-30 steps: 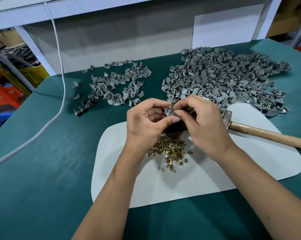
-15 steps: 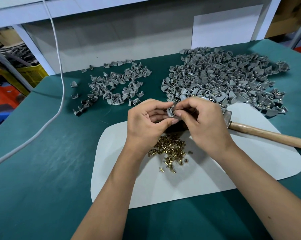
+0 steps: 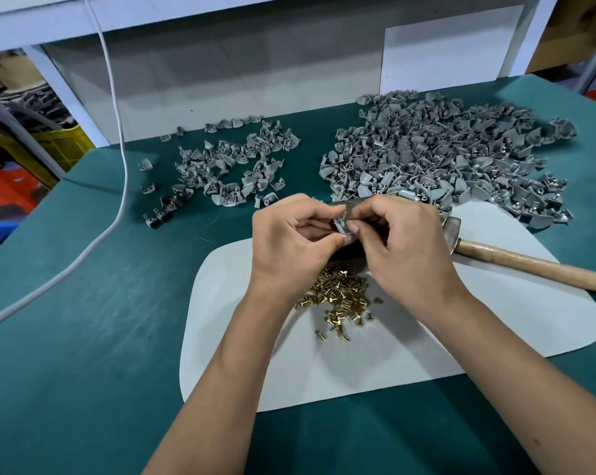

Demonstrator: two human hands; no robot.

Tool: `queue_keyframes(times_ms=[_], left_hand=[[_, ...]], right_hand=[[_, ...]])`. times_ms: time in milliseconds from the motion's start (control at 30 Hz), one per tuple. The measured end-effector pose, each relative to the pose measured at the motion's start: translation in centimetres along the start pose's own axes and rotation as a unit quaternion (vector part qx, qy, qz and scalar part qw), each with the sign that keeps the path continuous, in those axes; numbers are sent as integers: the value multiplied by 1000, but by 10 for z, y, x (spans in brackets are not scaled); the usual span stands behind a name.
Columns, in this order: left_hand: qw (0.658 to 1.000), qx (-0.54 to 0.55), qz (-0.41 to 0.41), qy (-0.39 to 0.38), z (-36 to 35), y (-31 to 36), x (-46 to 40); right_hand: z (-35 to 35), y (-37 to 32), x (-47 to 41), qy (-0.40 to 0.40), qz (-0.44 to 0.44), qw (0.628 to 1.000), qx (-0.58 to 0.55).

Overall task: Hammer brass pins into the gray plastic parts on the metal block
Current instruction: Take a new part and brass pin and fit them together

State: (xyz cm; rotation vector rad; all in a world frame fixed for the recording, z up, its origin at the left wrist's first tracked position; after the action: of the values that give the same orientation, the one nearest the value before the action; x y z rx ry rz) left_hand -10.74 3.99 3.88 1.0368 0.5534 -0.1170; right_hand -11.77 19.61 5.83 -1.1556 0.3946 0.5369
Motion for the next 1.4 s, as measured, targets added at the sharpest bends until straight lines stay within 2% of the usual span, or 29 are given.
queue_keyframes(times_ms=[233,333,500,667,833,1033,1133,1400], left_hand=[[990,-126,-63,26,1,11,1],[985,-148,-85,37,1,15,2],[999,-31,-11,19,-3,-2,1],[999,30,34,-13,-6,-11,1],[983,139,69,-99,-16,-9,5],[974,151,91,-142,-19,-6,7],[975,149,96,-134,-20,-6,8],[990,108,82,-39,-10,-3,3]], right_hand=[[-2,2,1,-3,-18,1000,13],[-3,4,0,-6,-25,1000,12],[0,7,-5,-29,-20,999,-26],[4,-7,-5,-63,81,995,4],[14,-15,-4,-35,153,988,2],[10,-18,-5,-58,176,983,-17],[9,-15,-6,-59,165,984,-9],[15,-4,-7,-3,86,996,-32]])
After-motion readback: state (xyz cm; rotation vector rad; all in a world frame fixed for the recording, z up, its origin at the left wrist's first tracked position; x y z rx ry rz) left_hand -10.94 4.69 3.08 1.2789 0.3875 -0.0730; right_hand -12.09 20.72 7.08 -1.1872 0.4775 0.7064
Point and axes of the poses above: each hand's wrist, its own x-axis away from the middle knuckle, its own z-axis out of the back of the hand, y = z × x, the point moved 10 cm from there along -x, towards the middle knuckle, and after that the axes turned 15 degrees about -x, right-handed, at the moved point
